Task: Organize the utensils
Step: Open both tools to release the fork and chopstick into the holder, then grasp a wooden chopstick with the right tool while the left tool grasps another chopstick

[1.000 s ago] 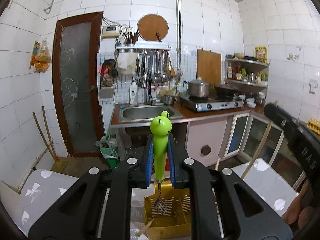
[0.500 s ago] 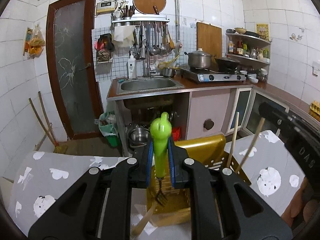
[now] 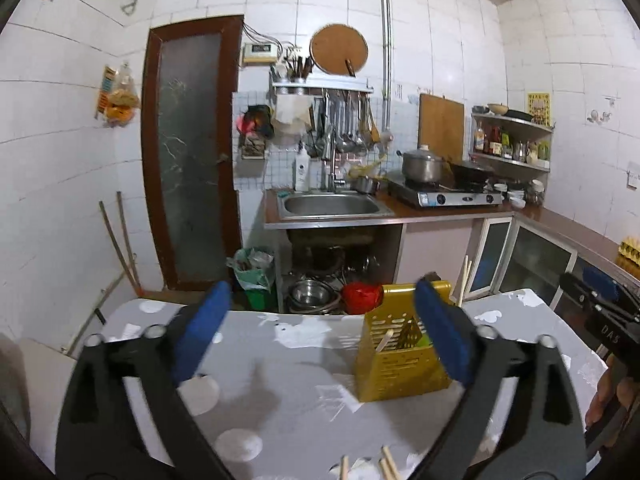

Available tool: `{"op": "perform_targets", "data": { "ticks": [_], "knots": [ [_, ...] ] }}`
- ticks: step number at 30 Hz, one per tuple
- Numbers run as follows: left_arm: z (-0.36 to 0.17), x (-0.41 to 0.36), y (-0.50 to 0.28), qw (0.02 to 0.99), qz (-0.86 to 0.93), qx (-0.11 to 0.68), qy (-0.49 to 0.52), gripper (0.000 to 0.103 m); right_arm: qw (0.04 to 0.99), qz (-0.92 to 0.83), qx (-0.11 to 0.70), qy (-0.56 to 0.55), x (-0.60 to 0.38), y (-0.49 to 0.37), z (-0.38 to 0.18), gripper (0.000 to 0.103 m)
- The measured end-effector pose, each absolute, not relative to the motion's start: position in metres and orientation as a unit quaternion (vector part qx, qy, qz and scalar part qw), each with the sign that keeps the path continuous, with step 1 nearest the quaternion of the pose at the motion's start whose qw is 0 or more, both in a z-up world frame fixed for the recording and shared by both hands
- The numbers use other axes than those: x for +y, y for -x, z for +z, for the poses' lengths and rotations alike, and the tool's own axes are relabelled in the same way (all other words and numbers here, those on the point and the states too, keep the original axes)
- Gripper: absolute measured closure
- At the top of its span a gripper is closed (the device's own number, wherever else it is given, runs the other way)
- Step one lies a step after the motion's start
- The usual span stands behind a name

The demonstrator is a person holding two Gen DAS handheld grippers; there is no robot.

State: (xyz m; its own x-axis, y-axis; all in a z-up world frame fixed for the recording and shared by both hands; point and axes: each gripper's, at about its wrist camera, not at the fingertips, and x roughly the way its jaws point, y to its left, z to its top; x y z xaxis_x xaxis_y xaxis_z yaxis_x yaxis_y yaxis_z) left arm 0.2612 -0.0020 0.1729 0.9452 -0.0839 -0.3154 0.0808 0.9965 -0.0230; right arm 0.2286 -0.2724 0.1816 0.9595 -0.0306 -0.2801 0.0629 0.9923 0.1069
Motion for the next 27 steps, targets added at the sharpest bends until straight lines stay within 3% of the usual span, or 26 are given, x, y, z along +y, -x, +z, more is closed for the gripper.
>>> {"op": "perform_targets", "data": {
  "ticks": [10,14,27],
  "knots": [
    [0.144,0.022,-0.214,0.979,-0.044,0.197,0.015,0.005,0.98,-0.013,0.189,-0.068,-0.25,-0.179,0.149,0.037],
    [0.119,0.02,-0.21,0.977,-0.029,0.211,0.003,0.005,0.98,-0.013,0.186,-0.074,-0.243,-0.167,0.135,0.032],
    [0.024,0.015,-0.23,0.955,-0.032,0.294,0.008,0.005,0.964,-0.044,0.248,-0.088,-0.236,-0.18,0.05,0.032]
  ]
}}
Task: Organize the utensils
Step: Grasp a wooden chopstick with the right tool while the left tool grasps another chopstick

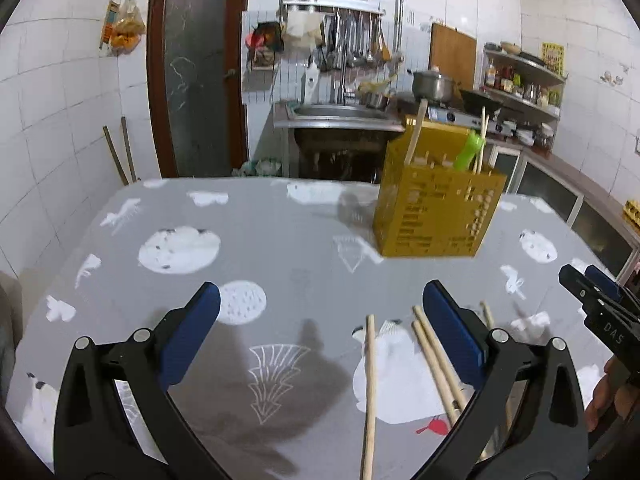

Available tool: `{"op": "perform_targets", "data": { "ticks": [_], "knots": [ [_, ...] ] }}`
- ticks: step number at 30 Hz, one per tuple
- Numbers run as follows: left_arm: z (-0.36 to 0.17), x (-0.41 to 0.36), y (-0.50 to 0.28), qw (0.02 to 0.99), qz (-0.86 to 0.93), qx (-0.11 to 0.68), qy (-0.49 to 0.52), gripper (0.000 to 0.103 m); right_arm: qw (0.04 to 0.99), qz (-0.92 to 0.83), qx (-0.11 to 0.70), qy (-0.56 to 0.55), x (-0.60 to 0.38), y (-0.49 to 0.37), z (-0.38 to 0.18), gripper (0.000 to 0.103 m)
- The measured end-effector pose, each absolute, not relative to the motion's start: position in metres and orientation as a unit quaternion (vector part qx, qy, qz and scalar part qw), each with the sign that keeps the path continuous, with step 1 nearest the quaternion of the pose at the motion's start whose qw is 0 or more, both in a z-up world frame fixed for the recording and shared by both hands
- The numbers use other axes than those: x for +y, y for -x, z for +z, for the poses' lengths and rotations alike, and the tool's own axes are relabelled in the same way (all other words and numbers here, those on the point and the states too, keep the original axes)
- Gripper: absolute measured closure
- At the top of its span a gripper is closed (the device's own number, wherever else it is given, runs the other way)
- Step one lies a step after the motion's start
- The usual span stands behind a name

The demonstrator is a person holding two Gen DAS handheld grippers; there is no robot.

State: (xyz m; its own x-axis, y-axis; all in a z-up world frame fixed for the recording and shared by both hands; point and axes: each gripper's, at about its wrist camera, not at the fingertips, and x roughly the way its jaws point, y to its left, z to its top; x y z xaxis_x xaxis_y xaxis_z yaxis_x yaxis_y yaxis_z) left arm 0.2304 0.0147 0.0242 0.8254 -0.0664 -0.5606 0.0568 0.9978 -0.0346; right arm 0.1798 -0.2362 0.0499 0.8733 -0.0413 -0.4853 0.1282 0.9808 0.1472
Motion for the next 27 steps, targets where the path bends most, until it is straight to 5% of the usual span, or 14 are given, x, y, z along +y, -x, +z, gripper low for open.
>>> {"op": "perform_targets", "data": {
  "ticks": [9,13,27],
  "knots": [
    [-0.003,0.006,-0.25,0.945,-0.037,0.325,0.005,0.005,0.951,-0.044,0.299,-0.068,-0.218,-0.204,0.024,0.034],
    [-0.008,0.003,-0.259,0.943,-0.027,0.332,0.001,0.005,0.941,-0.037,0.33,-0.059,-0.209,-0.219,0.014,0.05],
    [-0.026,-0.006,-0.279,0.925,-0.031,0.378,-0.005,0.005,0.899,-0.035,0.43,-0.073,-0.193,-0.252,-0.016,0.079]
  ]
}}
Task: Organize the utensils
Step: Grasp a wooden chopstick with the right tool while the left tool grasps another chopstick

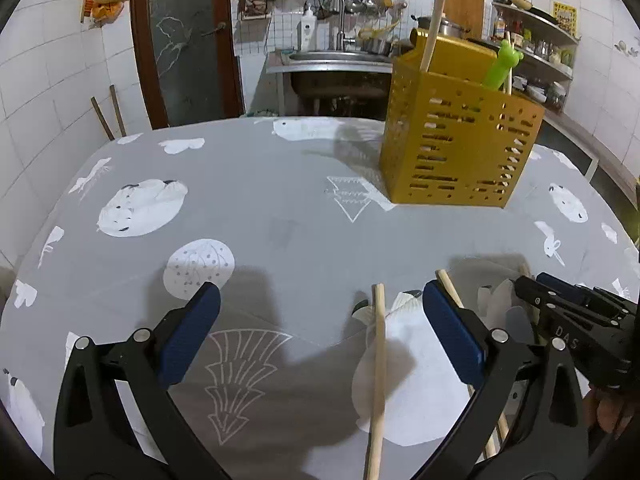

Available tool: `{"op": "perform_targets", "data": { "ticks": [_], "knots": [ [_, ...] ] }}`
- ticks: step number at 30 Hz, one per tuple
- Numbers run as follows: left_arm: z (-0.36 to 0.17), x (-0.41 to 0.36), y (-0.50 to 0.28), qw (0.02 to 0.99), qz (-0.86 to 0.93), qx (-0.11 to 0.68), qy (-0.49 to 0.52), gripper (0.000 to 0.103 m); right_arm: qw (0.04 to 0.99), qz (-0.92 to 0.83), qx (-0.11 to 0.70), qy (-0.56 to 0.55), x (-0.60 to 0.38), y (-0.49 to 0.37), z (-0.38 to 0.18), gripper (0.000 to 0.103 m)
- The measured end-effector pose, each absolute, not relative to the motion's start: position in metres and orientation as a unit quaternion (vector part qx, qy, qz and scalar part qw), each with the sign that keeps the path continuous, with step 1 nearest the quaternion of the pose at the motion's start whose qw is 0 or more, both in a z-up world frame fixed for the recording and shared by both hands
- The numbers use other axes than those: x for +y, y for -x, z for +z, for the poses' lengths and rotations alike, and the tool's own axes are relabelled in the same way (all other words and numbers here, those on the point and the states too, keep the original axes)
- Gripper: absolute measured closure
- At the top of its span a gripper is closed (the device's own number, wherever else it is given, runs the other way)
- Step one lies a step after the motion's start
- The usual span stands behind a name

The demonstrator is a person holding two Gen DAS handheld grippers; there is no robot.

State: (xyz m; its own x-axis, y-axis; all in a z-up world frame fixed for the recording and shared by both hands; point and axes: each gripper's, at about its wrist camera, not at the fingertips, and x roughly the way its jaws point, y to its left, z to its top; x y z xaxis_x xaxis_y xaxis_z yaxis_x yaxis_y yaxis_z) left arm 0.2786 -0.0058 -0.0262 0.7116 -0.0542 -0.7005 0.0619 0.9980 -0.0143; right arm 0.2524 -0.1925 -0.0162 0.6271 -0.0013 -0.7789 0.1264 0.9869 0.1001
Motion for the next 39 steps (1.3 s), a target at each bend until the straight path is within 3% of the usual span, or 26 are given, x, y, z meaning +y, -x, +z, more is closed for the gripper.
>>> {"op": "perform_targets", "data": {
  "ticks": [3,4,9,14,18,20,22,30,36,39],
  "knots": [
    [-0.029,-0.004,-0.281,0.92,-0.038,0.389,0.01,0.005,0.898,-0.029,0.432,-0.073,-0.191,-0.254,-0.015,0.095],
    [-0.03,-0.003,-0.282,0.919,-0.039,0.393,0.014,0.005,0.898,-0.025,0.433,-0.077,-0.192,-0.254,-0.015,0.096],
    [-0.034,-0.004,-0.286,0.91,-0.048,0.411,0.024,0.009,0.898,-0.004,0.433,-0.076,-0.198,-0.252,-0.013,0.096],
    [-0.041,-0.011,-0.289,0.901,-0.06,0.43,0.022,0.024,0.896,-0.012,0.438,-0.07,-0.218,-0.251,-0.008,0.097],
    [-0.048,-0.018,-0.292,0.894,-0.071,0.442,0.013,0.031,0.898,-0.023,0.436,-0.062,-0.232,-0.246,-0.007,0.097],
    [-0.053,-0.022,-0.295,0.889,-0.074,0.452,0.005,0.043,0.896,-0.023,0.437,-0.074,-0.239,-0.244,-0.01,0.097],
    [-0.057,-0.023,-0.297,0.883,-0.07,0.463,-0.001,0.048,0.895,-0.02,0.438,-0.084,-0.242,-0.245,-0.013,0.097],
    [-0.059,-0.024,-0.303,0.881,-0.069,0.468,-0.01,0.053,0.893,-0.021,0.441,-0.081,-0.242,-0.247,-0.014,0.097],
    [-0.059,-0.029,-0.304,0.88,-0.066,0.47,-0.032,0.076,0.893,-0.022,0.442,-0.082,-0.242,-0.247,-0.013,0.096],
    [-0.058,-0.028,-0.304,0.88,-0.067,0.469,-0.03,0.096,0.896,-0.022,0.434,-0.087,-0.243,-0.244,-0.013,0.097]
  ]
}}
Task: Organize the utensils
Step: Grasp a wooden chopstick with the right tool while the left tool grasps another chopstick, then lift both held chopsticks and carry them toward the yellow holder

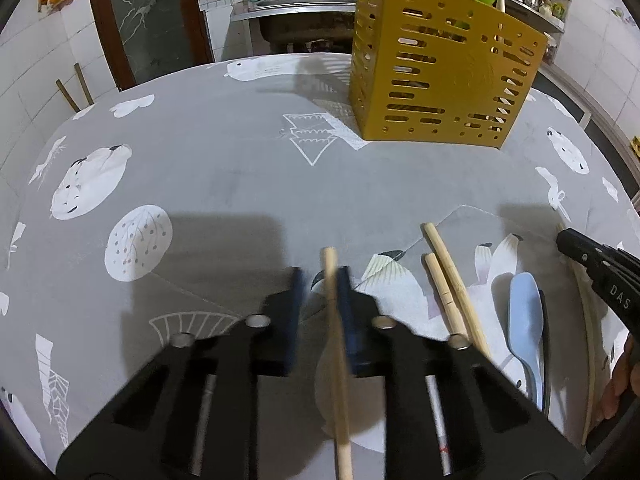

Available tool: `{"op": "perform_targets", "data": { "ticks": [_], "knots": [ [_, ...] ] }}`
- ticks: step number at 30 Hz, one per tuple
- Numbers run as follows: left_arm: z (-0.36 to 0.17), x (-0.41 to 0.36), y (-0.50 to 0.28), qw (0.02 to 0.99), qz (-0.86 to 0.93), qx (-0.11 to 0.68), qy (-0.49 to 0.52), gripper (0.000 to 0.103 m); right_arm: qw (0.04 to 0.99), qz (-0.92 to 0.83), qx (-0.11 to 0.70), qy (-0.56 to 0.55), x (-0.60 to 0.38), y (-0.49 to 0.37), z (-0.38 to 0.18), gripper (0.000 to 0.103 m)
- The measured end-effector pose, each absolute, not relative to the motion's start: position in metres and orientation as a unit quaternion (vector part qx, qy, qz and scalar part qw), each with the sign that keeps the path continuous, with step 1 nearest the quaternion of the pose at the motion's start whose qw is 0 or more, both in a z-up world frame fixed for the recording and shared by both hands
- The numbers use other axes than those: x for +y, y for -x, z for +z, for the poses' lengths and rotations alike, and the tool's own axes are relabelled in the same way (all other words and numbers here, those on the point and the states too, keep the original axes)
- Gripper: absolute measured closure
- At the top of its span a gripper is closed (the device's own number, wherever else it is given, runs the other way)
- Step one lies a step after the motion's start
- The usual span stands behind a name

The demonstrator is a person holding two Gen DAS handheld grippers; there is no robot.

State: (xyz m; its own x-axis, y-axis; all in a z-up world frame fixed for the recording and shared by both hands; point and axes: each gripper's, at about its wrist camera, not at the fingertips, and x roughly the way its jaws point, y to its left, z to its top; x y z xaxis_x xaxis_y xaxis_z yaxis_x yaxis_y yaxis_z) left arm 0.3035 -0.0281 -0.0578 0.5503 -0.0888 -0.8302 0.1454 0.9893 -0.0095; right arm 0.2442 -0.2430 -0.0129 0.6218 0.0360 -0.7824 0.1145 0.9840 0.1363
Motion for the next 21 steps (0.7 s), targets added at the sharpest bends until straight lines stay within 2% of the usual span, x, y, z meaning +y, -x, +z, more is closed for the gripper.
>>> {"op": "perform_targets", "data": {
  "ticks": [9,21],
  "knots": [
    [-0.05,-0.027,-0.294,0.888,-0.062,0.454,-0.025,0.098,0.907,-0.019,0.408,-0.097,-0.246,-0.234,-0.001,0.097],
    [0.014,-0.006,-0.241,0.938,-0.044,0.344,-0.001,0.098,0.938,0.007,0.331,-0.103,-0.24,-0.201,0.045,0.097]
  ]
}}
